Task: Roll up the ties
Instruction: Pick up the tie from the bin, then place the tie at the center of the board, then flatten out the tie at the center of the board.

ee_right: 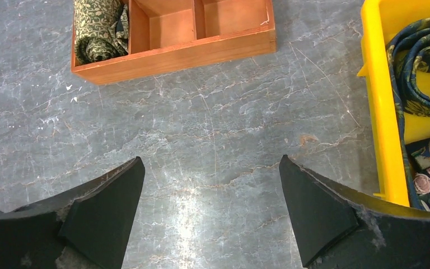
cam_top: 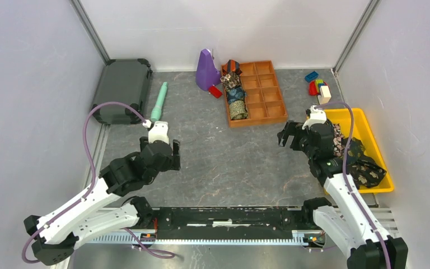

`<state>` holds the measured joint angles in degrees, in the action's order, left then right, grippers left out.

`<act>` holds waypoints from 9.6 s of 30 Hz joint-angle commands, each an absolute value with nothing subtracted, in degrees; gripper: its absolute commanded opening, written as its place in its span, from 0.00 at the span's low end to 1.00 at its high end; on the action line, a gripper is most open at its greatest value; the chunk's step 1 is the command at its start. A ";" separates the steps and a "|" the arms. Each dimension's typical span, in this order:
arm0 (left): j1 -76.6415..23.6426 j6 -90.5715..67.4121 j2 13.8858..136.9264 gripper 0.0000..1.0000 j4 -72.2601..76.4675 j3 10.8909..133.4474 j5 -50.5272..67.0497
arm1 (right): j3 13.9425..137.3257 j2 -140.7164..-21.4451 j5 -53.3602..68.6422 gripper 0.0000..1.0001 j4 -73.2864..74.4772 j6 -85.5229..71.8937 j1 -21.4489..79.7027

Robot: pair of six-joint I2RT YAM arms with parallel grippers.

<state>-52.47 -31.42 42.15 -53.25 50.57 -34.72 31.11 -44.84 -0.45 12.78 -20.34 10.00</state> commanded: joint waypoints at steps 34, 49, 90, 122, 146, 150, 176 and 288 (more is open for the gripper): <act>-52.65 -32.73 37.81 0.89 -52.65 47.20 -33.16 | 50.93 -62.13 -36.66 0.98 29.65 -27.57 0.45; -52.65 -32.03 38.79 0.89 -52.00 46.93 -32.10 | 39.58 -61.95 -20.32 0.98 25.27 -34.02 -24.35; -52.65 -31.82 39.94 0.89 -51.86 47.11 -31.77 | 46.37 -49.33 -9.31 0.00 21.24 -33.48 -26.89; -52.64 -31.99 39.07 0.89 -51.94 46.95 -32.50 | 112.27 -77.05 6.82 0.00 11.60 -38.29 16.07; -52.55 -32.57 41.09 0.89 -52.54 47.37 -33.53 | 12.99 -44.17 -6.03 0.00 -19.14 -42.99 25.09; -52.47 -37.34 45.99 0.89 -55.07 48.88 -37.58 | 12.39 -41.03 -6.74 0.00 -17.63 -39.44 25.20; -22.64 -32.97 74.53 0.62 -12.97 39.49 -8.43 | -5.28 -24.60 -5.66 0.00 -16.73 -36.67 25.18; -18.54 -46.32 23.43 0.06 -23.37 15.09 -29.16 | 64.81 -110.85 -41.82 0.00 13.63 22.75 53.61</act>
